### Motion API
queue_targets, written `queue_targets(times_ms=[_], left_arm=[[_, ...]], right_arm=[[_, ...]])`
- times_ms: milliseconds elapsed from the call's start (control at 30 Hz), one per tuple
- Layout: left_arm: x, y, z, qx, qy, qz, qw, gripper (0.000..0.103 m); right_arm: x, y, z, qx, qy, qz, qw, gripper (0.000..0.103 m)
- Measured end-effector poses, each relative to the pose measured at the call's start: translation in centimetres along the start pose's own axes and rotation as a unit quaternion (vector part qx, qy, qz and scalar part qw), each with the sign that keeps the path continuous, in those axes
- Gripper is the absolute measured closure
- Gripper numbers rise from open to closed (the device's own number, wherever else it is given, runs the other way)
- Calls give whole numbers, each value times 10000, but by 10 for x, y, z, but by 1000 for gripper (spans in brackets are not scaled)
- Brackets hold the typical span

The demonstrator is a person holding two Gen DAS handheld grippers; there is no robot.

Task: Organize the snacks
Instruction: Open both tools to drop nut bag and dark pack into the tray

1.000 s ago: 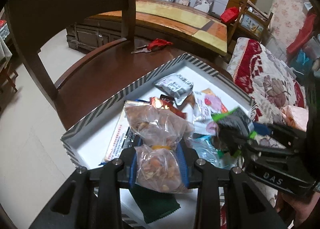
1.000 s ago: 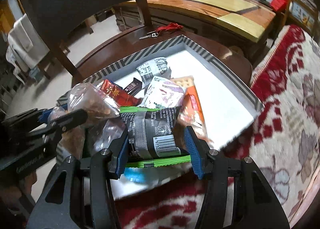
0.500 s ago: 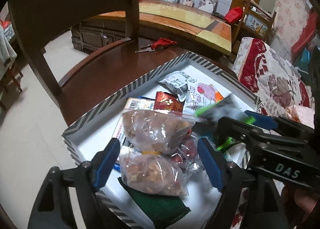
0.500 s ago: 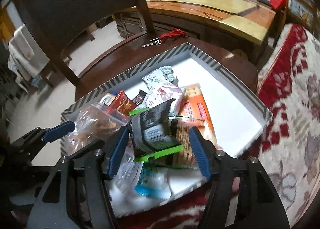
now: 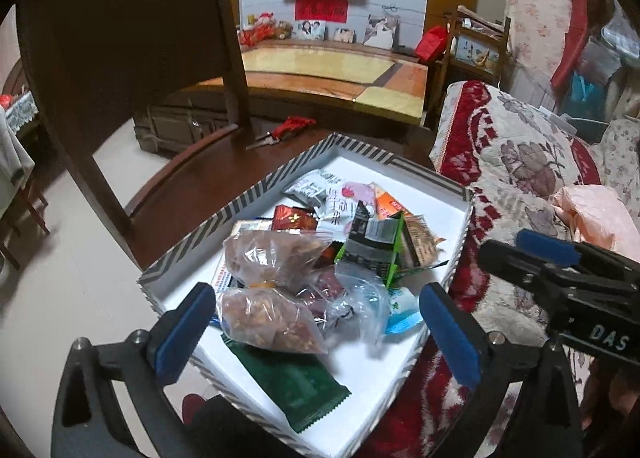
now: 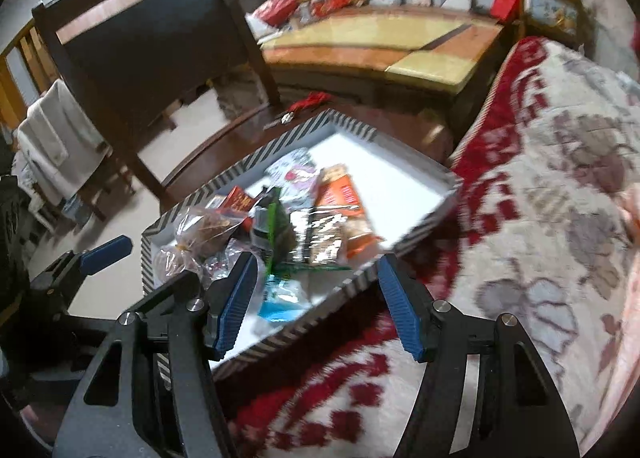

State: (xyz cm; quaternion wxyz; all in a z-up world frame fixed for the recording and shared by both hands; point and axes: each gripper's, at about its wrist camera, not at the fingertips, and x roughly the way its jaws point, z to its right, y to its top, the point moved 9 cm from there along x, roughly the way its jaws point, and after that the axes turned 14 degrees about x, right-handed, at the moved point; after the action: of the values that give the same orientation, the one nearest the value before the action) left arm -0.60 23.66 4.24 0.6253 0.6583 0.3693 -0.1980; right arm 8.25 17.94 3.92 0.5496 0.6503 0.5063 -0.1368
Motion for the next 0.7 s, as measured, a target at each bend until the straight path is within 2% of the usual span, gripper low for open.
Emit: queue_targets(times_ms=[100, 200, 300, 433, 700], left_arm=[[-10, 3, 2, -22, -8, 99, 9999, 0], [-18, 4, 3, -66, -15, 156, 9999, 0], [-24, 4, 4, -51, 29, 181, 9998, 0], [-24, 2, 4, -127, -88, 138, 9998, 0], [-21, -2, 3, -95, 14, 43, 9999, 0]], right_arm=[[-18, -3, 7, -17, -145, 226, 9996, 39], [-24, -11, 11, -34, -214, 271, 9994, 38], [-23, -19, 16, 92, -174, 222, 9996, 38], [-19, -28, 15, 106, -146, 99, 9998, 38], [-16, -33, 13, 75, -92, 5, 9999, 38]])
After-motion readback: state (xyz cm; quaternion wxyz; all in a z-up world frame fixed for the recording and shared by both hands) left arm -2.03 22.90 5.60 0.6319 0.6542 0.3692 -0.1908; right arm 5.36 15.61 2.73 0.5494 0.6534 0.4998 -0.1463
